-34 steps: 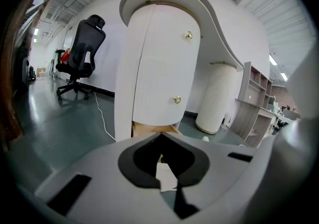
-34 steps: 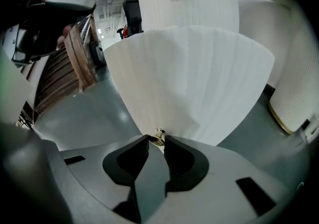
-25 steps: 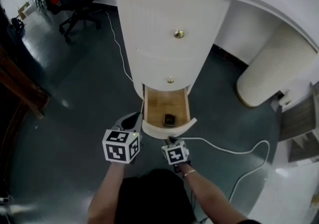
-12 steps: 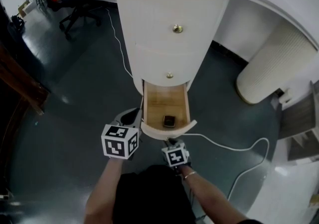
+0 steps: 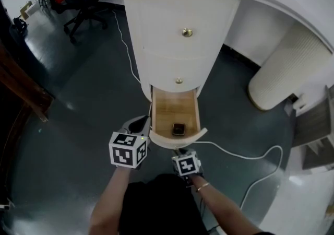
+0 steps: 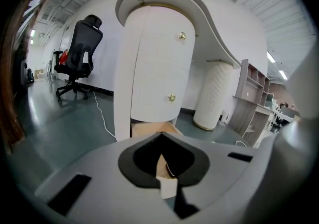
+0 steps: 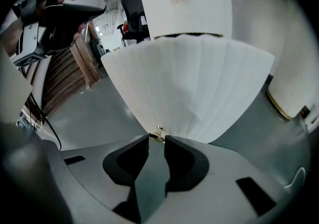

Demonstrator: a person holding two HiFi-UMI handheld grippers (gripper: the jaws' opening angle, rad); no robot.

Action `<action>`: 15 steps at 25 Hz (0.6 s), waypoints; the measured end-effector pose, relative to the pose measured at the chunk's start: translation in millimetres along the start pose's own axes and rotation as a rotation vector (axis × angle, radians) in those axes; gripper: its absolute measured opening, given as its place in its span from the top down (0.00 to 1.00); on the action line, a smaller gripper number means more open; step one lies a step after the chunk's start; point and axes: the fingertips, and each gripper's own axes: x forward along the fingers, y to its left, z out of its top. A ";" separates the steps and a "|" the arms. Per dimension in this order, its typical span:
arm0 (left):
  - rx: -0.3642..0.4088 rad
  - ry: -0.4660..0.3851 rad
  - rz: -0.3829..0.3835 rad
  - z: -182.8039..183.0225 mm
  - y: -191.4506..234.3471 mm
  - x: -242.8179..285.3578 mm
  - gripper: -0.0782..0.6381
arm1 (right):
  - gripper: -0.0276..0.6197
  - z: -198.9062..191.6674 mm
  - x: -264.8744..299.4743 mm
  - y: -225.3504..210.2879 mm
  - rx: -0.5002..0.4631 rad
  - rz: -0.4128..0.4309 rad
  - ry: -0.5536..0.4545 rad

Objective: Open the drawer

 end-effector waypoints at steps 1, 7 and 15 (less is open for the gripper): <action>0.000 0.000 0.000 0.1 0.0 0.1 0.89 | 0.81 1.3 -4.2 0.0 0.009 0.002 -0.005; -0.003 -0.007 0.002 2.5 -0.2 0.7 0.89 | 0.81 16.9 -44.3 8.5 -0.003 0.057 -0.079; -0.005 -0.013 0.001 2.4 -1.2 1.4 0.89 | 0.82 57.9 -99.2 19.5 -0.067 0.058 -0.272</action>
